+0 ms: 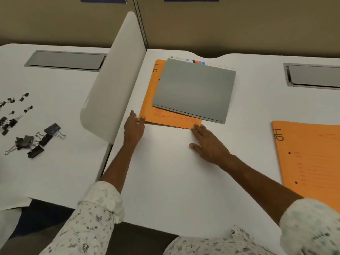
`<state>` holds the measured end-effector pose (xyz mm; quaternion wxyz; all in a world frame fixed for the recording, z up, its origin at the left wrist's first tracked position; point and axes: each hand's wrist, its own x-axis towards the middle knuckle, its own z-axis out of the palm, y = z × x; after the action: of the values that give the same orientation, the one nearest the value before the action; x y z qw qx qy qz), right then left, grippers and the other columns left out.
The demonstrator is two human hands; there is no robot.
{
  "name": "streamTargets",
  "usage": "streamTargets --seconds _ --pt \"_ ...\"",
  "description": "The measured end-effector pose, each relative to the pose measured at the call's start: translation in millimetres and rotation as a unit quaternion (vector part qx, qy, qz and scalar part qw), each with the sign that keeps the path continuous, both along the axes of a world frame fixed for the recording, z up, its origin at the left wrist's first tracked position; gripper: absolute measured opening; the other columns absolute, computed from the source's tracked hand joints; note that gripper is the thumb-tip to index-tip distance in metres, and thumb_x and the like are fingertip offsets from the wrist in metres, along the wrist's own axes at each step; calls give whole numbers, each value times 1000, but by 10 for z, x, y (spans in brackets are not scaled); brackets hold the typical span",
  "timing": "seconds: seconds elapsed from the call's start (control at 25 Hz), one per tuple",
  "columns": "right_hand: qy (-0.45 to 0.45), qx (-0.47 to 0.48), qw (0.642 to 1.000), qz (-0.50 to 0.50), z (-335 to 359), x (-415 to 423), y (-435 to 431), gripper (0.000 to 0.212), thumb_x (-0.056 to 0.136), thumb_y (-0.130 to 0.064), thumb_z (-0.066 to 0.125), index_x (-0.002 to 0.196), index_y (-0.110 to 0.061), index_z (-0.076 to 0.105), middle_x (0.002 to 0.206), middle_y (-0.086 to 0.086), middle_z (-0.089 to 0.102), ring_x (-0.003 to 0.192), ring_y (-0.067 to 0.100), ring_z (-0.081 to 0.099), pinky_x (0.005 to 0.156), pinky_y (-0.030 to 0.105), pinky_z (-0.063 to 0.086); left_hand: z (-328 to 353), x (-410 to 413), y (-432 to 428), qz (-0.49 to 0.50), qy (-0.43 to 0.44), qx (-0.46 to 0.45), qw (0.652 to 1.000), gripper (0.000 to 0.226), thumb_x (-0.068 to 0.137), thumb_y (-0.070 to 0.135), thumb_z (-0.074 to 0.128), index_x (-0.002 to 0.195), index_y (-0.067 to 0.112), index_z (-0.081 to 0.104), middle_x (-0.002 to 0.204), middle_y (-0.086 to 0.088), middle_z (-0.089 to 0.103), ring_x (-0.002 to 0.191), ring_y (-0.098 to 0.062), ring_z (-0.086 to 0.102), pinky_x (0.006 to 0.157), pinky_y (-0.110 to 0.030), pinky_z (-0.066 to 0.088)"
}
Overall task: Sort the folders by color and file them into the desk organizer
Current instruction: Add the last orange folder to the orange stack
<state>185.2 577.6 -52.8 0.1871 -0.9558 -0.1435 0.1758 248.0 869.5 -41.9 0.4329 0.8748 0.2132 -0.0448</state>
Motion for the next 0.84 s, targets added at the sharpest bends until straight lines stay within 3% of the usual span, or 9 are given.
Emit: streamTargets --seconds 0.08,0.12,0.16,0.2,0.28,0.4,0.68,0.76,0.84 --pt "-3 13 1000 -15 11 10 1 68 106 -41 44 161 -11 18 171 5 8 158 22 7 128 36 13 4 177 37 17 3 -31 999 39 99 42 59 101 4 66 102 -17 68 94 -30 63 86 -42 48" --pt "-1 25 999 -24 18 12 -7 68 105 -40 46 160 -11 19 170 5 9 158 22 7 128 36 13 22 254 61 19 -3 -57 998 40 98 44 61 76 11 57 77 -10 58 71 -25 54 71 -39 42" --pt "3 33 999 -29 29 1 -8 69 105 -40 48 160 -11 19 170 4 9 158 21 7 128 35 13 53 303 81 14 -4 -88 996 40 97 42 62 68 17 50 69 -5 50 65 -19 45 66 -35 37" --pt "7 36 999 -36 37 -15 -5 70 104 -40 49 160 -11 19 170 4 9 158 21 7 129 35 13 90 343 87 13 -6 -129 992 33 98 37 64 70 21 55 72 -2 54 67 -16 48 68 -31 39" --pt "18 49 997 -59 55 -25 29 71 104 -43 48 161 -12 19 170 2 10 158 19 8 128 33 12 210 370 102 40 -13 -219 975 6 97 24 66 97 21 71 85 3 69 80 -15 64 73 -28 53" --pt "36 96 988 -113 126 -4 91 70 103 -45 49 160 -13 23 169 1 18 157 17 15 125 31 16 460 288 60 48 -28 -303 951 23 95 14 67 117 15 68 89 9 77 84 -11 76 65 -24 60" --pt "50 272 939 -204 337 -115 163 40 105 -41 47 133 -16 61 130 5 67 119 22 63 96 27 45 1264 -306 -327 25 -152 -273 949 40 95 20 70 132 9 62 115 -7 74 97 -17 76 71 -31 64" --pt "99 345 903 -238 397 -190 227 36 104 -48 47 127 -25 63 122 -6 68 112 9 64 97 27 46 1513 -555 -383 27 -175 -245 953 37 94 22 72 129 13 65 115 -4 74 95 -14 76 70 -32 64" --pt "178 426 848 -261 471 -251 293 43 102 -52 48 136 -26 57 133 -7 63 122 9 60 107 34 46 1744 -868 -393 26 -190 -199 961 35 93 26 73 127 18 66 112 4 74 92 -8 76 68 -31 65"
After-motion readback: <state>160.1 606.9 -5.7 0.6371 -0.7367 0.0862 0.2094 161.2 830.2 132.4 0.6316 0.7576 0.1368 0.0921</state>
